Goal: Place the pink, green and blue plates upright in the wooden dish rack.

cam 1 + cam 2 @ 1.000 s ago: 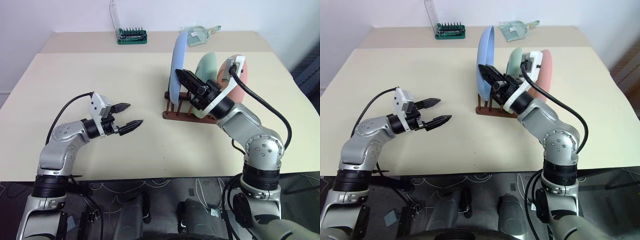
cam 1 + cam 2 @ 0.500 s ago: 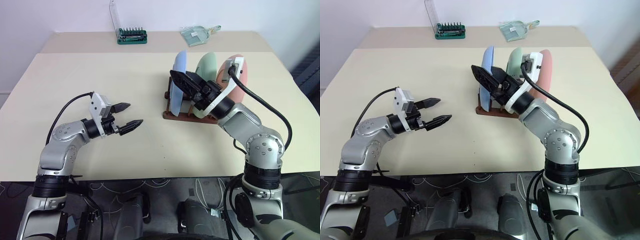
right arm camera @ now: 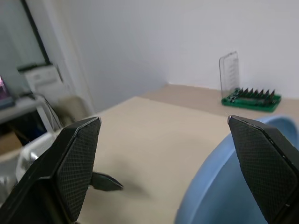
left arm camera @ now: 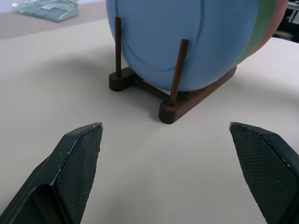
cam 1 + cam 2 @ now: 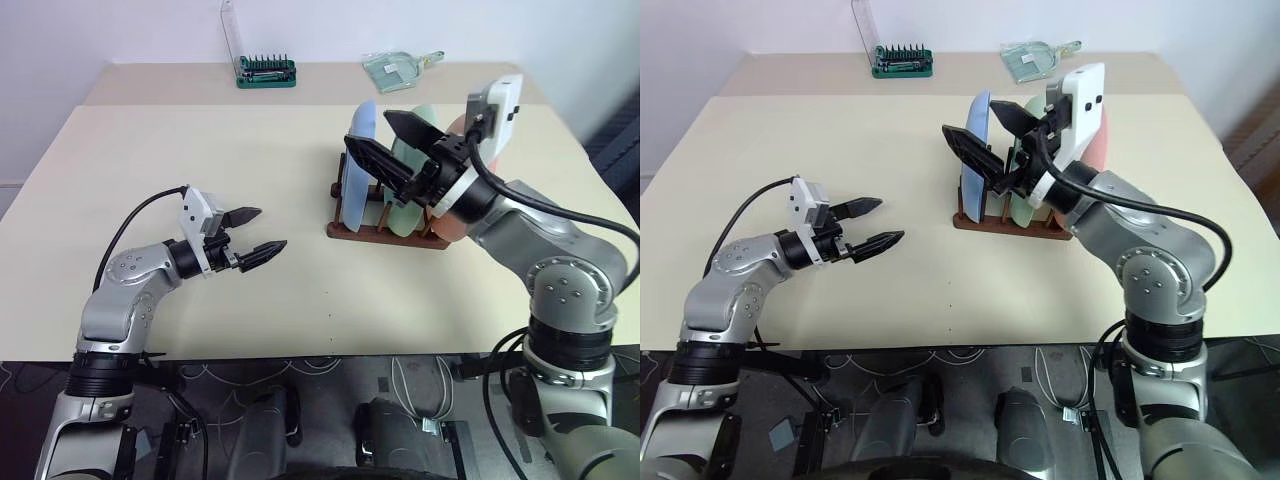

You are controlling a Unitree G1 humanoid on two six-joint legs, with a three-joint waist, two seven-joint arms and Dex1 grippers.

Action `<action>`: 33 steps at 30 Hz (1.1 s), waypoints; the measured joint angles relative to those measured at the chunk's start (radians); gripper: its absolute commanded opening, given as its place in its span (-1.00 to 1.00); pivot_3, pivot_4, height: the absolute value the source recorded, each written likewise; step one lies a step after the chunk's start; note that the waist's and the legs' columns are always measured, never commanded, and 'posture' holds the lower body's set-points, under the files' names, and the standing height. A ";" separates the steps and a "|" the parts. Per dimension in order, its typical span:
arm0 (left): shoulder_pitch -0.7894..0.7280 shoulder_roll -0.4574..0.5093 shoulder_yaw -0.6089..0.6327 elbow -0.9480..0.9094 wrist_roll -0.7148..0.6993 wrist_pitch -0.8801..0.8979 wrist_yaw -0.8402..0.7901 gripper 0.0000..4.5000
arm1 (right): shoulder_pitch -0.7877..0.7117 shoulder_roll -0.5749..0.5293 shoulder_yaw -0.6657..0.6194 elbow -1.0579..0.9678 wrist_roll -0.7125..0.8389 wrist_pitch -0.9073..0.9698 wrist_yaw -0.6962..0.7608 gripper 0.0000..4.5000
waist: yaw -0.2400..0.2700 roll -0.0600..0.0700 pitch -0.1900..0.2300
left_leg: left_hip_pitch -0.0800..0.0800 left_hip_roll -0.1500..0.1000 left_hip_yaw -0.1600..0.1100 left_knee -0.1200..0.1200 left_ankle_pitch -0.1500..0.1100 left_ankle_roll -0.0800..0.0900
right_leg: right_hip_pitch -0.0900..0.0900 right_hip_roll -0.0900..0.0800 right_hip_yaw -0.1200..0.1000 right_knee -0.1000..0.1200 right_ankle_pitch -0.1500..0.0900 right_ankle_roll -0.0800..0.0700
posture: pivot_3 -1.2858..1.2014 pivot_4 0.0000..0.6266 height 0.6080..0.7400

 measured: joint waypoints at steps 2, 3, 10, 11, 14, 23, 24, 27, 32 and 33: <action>0.001 0.000 0.000 0.001 0.000 0.000 0.001 1.00 | 0.006 -0.050 -0.017 -0.030 -0.018 -0.015 0.036 0.97 | 0.000 0.000 0.000 | 0.000 0.000 0.000 0.000 0.000 0.000 | 0.000 0.000 0.000 0.000 0.000 0.000 | 0.03 -0.52 0.94; 0.001 -0.003 -0.002 0.000 0.001 0.000 0.004 1.00 | 0.017 -0.068 -0.031 -0.044 -0.028 -0.028 0.050 0.97 | 0.000 0.000 0.000 | 0.000 0.000 0.000 0.000 0.000 0.000 | 0.000 0.000 0.000 0.000 0.000 0.000 | 0.03 -0.52 0.94; 0.010 0.021 0.010 0.068 0.034 -0.042 0.005 1.00 | 0.472 -0.308 -0.379 -0.043 -0.159 -0.130 0.276 0.97 | 0.026 -0.002 0.000 | -0.001 0.000 0.000 0.001 -0.001 0.002 | 0.002 0.000 -0.001 -0.004 0.000 0.001 | 0.03 -0.52 0.94; 0.010 0.025 0.010 0.083 0.042 -0.045 0.004 1.00 | 0.535 -0.309 -0.407 -0.036 -0.181 -0.150 0.306 0.97 | 0.026 -0.001 0.000 | -0.001 0.000 0.000 0.001 -0.001 0.002 | 0.002 0.000 -0.001 -0.004 0.000 0.001 | 0.03 -0.52 0.94; 0.008 0.026 0.006 0.115 0.054 -0.071 0.000 1.00 | 0.670 -0.302 -0.464 -0.018 -0.227 -0.213 0.374 0.97 | 0.019 -0.001 0.000 | 0.001 0.000 0.000 0.001 -0.001 0.002 | 0.003 0.000 -0.001 -0.003 0.001 0.001 | 0.03 -0.52 0.94; 0.009 0.033 0.008 0.183 0.083 -0.118 -0.004 1.00 | 0.800 -0.259 -0.402 0.131 -0.395 -0.371 0.449 0.97 | 0.014 -0.001 0.000 | 0.002 0.000 0.000 0.001 -0.002 0.002 | 0.004 0.000 -0.001 -0.003 0.001 0.001 | 0.03 -0.52 0.94; 0.008 0.033 0.008 0.186 0.084 -0.121 -0.004 1.00 | 0.788 -0.248 -0.390 0.149 -0.404 -0.385 0.449 0.97 | 0.014 -0.001 0.000 | 0.002 0.000 0.000 0.001 -0.002 0.002 | 0.004 0.000 -0.001 -0.003 0.001 0.001 | 0.03 -0.52 0.94; 0.011 0.037 0.009 0.185 0.083 -0.121 -0.008 1.00 | 0.767 -0.228 -0.353 0.186 -0.426 -0.416 0.450 0.97 | 0.014 -0.001 0.000 | 0.002 0.000 0.000 0.001 -0.001 0.002 | 0.004 0.000 -0.001 -0.003 0.001 0.001 | 0.03 -0.52 0.94; 0.048 0.041 0.011 0.171 0.083 -0.115 -0.002 1.00 | 0.766 -0.227 -0.348 0.222 -0.440 -0.436 0.463 0.97 | 0.015 -0.001 0.000 | 0.002 0.000 0.000 0.001 -0.001 0.002 | 0.004 -0.001 -0.001 -0.003 0.001 0.001 | 0.03 -0.52 0.94; 0.050 0.041 0.011 0.166 0.082 -0.112 0.001 1.00 | 0.765 -0.227 -0.348 0.228 -0.441 -0.436 0.464 0.97 | 0.015 -0.001 0.000 | 0.002 0.000 0.000 0.001 -0.001 0.002 | 0.004 -0.001 -0.001 -0.003 0.001 0.001 | 0.03 -0.52 0.94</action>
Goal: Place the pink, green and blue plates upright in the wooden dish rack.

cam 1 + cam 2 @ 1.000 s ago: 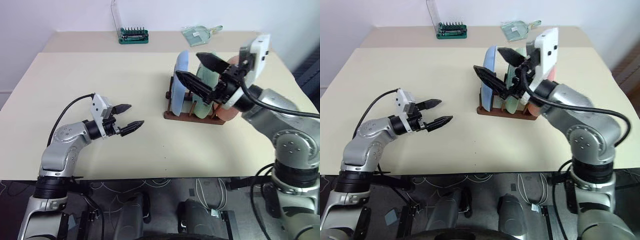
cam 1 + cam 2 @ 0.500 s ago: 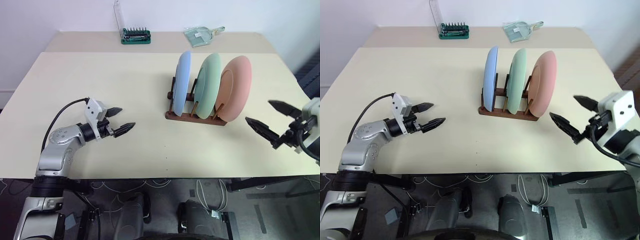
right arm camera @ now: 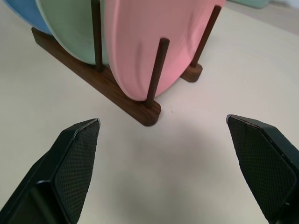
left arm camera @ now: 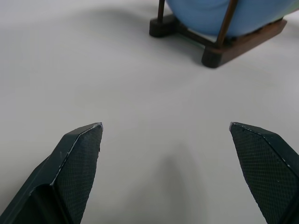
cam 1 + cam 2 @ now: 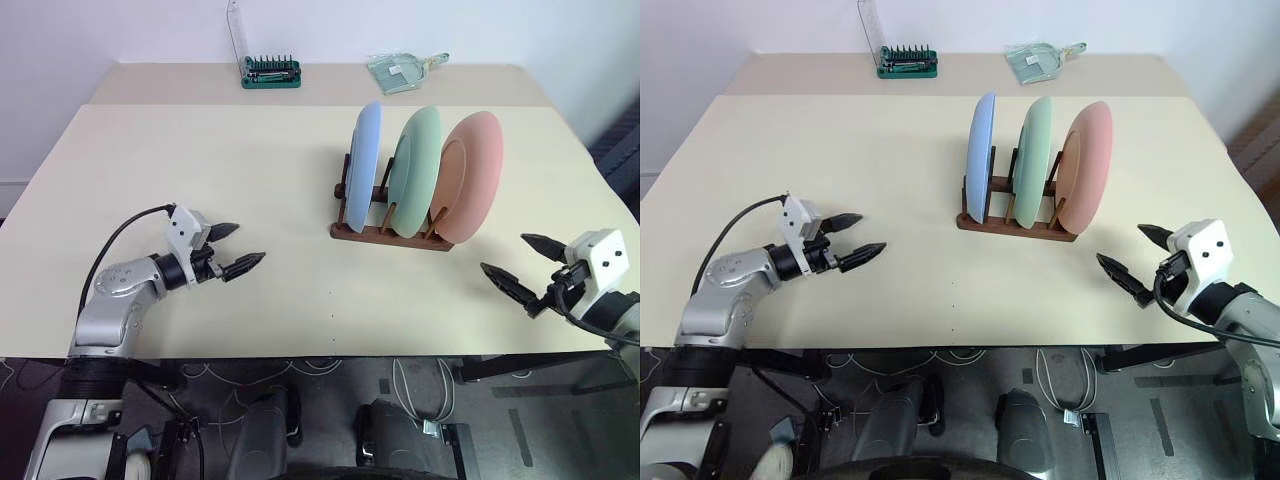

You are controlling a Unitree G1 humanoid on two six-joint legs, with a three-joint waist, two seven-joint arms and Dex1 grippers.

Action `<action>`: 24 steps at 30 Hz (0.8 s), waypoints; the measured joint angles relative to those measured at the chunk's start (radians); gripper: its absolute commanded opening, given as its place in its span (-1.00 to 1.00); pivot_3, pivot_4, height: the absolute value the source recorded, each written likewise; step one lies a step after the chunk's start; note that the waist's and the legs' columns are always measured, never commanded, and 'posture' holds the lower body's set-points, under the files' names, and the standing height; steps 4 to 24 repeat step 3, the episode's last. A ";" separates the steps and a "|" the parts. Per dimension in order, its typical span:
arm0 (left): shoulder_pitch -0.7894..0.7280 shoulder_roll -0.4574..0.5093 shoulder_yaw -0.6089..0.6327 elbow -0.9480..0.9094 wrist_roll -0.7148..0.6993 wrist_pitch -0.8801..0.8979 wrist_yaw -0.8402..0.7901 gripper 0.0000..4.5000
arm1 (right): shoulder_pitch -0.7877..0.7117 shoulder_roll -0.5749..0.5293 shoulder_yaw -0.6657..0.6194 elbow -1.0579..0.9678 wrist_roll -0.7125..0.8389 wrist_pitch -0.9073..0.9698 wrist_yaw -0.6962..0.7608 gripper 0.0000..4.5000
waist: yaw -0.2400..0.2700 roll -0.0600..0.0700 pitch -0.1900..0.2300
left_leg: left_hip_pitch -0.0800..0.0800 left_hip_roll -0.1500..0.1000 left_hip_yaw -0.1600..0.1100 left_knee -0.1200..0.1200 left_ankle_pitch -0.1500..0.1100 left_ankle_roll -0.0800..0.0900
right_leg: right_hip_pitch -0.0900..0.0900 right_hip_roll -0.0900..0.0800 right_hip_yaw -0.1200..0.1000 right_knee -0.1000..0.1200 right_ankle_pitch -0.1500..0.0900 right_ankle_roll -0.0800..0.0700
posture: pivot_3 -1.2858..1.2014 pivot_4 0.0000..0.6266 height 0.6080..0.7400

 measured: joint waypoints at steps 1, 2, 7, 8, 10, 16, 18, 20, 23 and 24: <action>0.001 0.000 0.000 -0.007 0.000 0.005 0.003 1.00 | -0.004 0.000 0.000 0.007 0.000 0.000 0.002 0.97 | 0.000 0.000 0.000 | 0.000 0.000 0.000 0.000 0.000 0.000 | 0.000 0.000 0.000 0.000 0.000 0.000 | 0.03 -0.52 0.94; 0.001 -0.002 0.000 -0.013 0.000 0.007 0.006 1.00 | -0.010 0.000 0.000 0.013 -0.001 -0.001 0.006 0.97 | 0.000 0.000 0.000 | 0.000 0.000 0.000 0.000 0.000 0.000 | 0.000 0.000 0.000 0.000 0.000 0.000 | 0.03 -0.52 0.94; 0.002 -0.004 0.000 -0.021 0.000 0.009 0.010 1.00 | -0.020 -0.001 0.000 0.020 -0.001 -0.002 0.009 0.97 | 0.000 0.000 0.000 | 0.000 0.000 0.000 0.000 0.000 0.000 | 0.000 0.000 0.000 0.000 0.000 0.000 | 0.03 -0.52 0.94; 0.002 -0.004 0.000 -0.021 0.000 0.009 0.010 1.00 | -0.020 -0.001 0.000 0.020 -0.001 -0.002 0.009 0.97 | 0.000 0.000 0.000 | 0.000 0.000 0.000 0.000 0.000 0.000 | 0.000 0.000 0.000 0.000 0.000 0.000 | 0.03 -0.52 0.94; 0.002 -0.004 0.000 -0.021 0.000 0.009 0.010 1.00 | -0.020 -0.001 0.000 0.020 -0.001 -0.002 0.009 0.97 | 0.000 0.000 0.000 | 0.000 0.000 0.000 0.000 0.000 0.000 | 0.000 0.000 0.000 0.000 0.000 0.000 | 0.03 -0.52 0.94; 0.002 -0.004 0.000 -0.021 0.000 0.009 0.010 1.00 | -0.020 -0.001 0.000 0.020 -0.001 -0.002 0.009 0.97 | 0.000 0.000 0.000 | 0.000 0.000 0.000 0.000 0.000 0.000 | 0.000 0.000 0.000 0.000 0.000 0.000 | 0.03 -0.52 0.94; 0.002 -0.004 0.000 -0.021 0.000 0.009 0.010 1.00 | -0.020 -0.001 0.000 0.020 -0.001 -0.002 0.009 0.97 | 0.000 0.000 0.000 | 0.000 0.000 0.000 0.000 0.000 0.000 | 0.000 0.000 0.000 0.000 0.000 0.000 | 0.03 -0.52 0.94; 0.002 -0.004 0.000 -0.021 0.000 0.009 0.010 1.00 | -0.020 -0.001 0.000 0.020 -0.001 -0.002 0.009 0.97 | 0.000 0.000 0.000 | 0.000 0.000 0.000 0.000 0.000 0.000 | 0.000 0.000 0.000 0.000 0.000 0.000 | 0.03 -0.52 0.94; 0.002 -0.004 0.000 -0.021 0.000 0.009 0.010 1.00 | -0.020 -0.001 0.000 0.020 -0.001 -0.002 0.009 0.97 | 0.000 0.000 0.000 | 0.000 0.000 0.000 0.000 0.000 0.000 | 0.000 0.000 0.000 0.000 0.000 0.000 | 0.03 -0.52 0.94; 0.002 -0.004 0.000 -0.021 0.000 0.009 0.010 1.00 | -0.020 -0.001 0.000 0.020 -0.001 -0.002 0.009 0.97 | 0.000 0.000 0.000 | 0.000 0.000 0.000 0.000 0.000 0.000 | 0.000 0.000 0.000 0.000 0.000 0.000 | 0.03 -0.52 0.94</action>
